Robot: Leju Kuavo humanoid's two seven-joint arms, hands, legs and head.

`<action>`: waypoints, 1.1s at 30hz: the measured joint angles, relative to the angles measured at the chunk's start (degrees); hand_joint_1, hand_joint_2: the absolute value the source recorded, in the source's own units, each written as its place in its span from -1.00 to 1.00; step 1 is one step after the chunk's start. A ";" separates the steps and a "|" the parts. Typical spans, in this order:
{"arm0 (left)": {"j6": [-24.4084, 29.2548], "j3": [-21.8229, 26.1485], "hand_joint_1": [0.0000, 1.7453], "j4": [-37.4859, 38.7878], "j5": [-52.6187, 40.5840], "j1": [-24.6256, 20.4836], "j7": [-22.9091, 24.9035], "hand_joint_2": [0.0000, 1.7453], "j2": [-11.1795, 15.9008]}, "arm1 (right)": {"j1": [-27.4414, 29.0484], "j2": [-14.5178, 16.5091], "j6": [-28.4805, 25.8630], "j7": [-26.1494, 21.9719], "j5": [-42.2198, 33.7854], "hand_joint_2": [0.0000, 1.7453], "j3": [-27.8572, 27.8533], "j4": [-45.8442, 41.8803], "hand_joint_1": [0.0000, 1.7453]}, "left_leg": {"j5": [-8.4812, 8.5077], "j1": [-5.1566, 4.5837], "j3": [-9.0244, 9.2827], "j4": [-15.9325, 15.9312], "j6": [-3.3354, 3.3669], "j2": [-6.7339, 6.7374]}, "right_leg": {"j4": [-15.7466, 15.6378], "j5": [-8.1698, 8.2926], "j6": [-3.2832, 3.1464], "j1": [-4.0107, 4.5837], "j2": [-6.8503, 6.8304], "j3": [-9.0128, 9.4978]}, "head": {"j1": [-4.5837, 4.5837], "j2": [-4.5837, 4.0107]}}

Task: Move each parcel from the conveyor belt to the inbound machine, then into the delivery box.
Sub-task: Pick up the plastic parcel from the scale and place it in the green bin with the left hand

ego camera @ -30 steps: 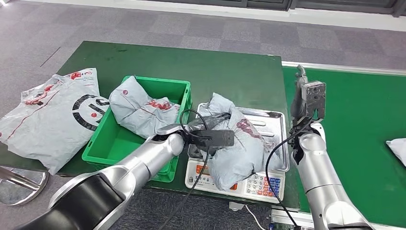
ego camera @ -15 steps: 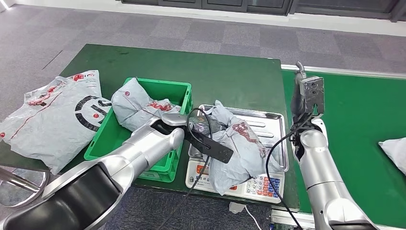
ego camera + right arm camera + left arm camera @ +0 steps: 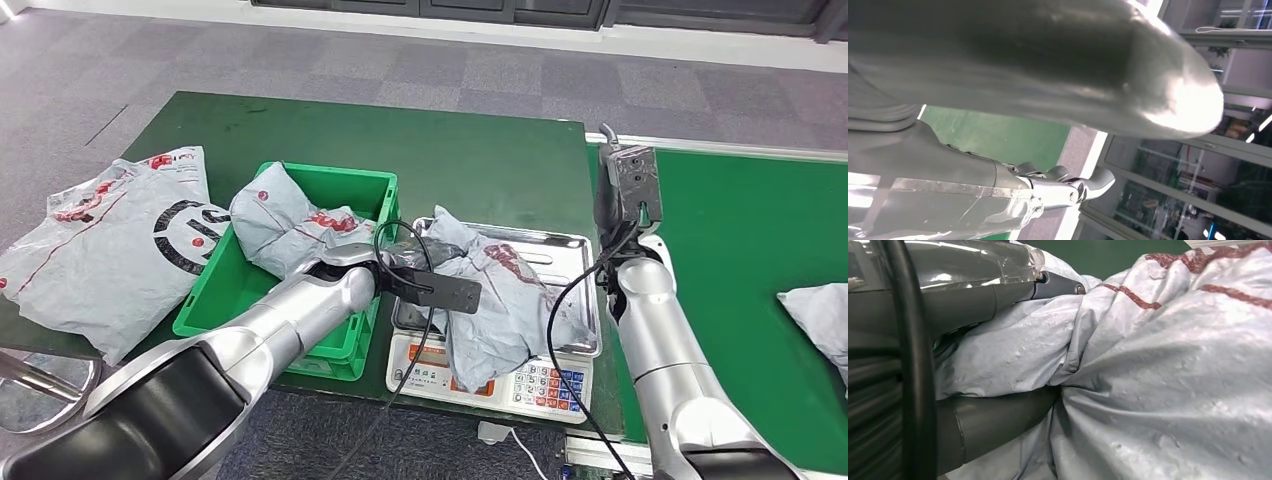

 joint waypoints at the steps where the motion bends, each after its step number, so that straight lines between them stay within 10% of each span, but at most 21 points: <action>1: 0.03 0.25 1.00 -0.04 0.03 0.05 0.02 1.00 0.04 | -0.03 0.08 -0.01 0.01 0.00 -1.00 0.00 0.08 -1.00 | 0.00 0.00 -0.02 0.00 0.00 0.00 | 0.00 0.00 0.00 0.00 0.00 -0.02 | 0.00 0.00; 33: 19.14 12.90 1.00 -3.68 -1.99 -4.90 13.11 1.00 -3.25 | -4.80 0.26 -4.74 7.18 -0.64 -1.00 0.66 0.89 -1.00 | 0.07 -0.01 -0.57 0.02 -0.07 0.00 | 0.02 0.05 -0.06 -0.02 0.04 -0.63 | 0.00 0.00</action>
